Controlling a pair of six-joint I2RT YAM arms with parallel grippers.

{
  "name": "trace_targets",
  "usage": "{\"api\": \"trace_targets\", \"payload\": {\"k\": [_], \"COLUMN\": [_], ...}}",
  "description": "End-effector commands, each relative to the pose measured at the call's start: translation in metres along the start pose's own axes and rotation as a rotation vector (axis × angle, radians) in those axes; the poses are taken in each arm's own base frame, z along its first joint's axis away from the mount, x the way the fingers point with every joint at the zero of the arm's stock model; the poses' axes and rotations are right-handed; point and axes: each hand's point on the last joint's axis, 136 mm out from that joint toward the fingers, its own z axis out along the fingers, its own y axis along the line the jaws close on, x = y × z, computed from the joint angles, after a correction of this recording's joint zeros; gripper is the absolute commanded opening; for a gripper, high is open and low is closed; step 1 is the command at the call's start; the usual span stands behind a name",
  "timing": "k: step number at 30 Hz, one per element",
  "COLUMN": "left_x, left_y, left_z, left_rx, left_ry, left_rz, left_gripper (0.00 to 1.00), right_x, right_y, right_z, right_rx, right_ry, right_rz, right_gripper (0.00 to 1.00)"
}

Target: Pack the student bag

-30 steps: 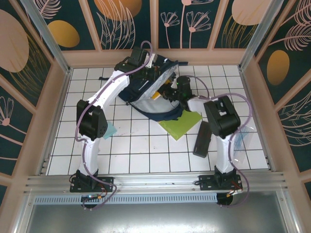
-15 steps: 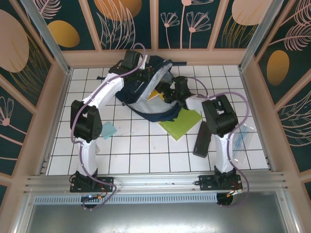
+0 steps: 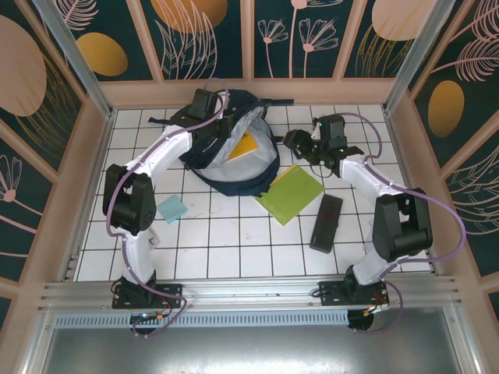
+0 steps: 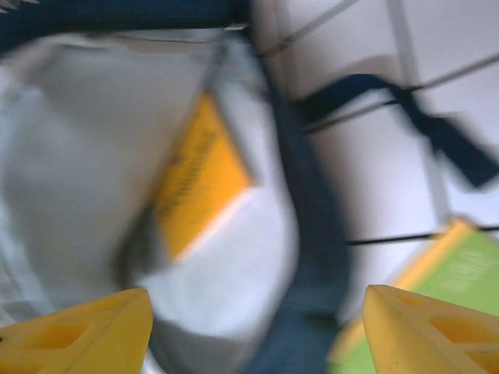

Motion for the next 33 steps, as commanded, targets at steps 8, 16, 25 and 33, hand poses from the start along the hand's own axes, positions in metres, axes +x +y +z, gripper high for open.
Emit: {"api": "trace_targets", "payload": {"k": [8, 16, 25, 33], "left_x": [0.042, 0.092, 0.143, 0.184], "left_y": [0.036, 0.0, -0.041, -0.054], "left_z": [-0.029, -0.063, -0.063, -0.06], "left_rx": [-0.072, 0.147, 0.254, 0.313], "left_ry": [0.037, 0.065, 0.136, 0.238], "left_rz": [-0.135, -0.299, -0.257, -0.218], "left_gripper": [0.7, 0.82, 0.79, 0.76], "right_x": [0.024, 0.025, 0.087, 0.124], "right_y": [-0.093, -0.095, -0.066, -0.001], "right_z": [0.022, 0.057, 0.087, 0.074], "right_rx": [0.373, 0.33, 0.206, -0.027], "right_ry": [0.108, 0.16, 0.311, 0.348], "right_rz": [-0.206, -0.278, -0.402, -0.477], "right_gripper": [0.62, 0.58, 0.55, 0.53]}}
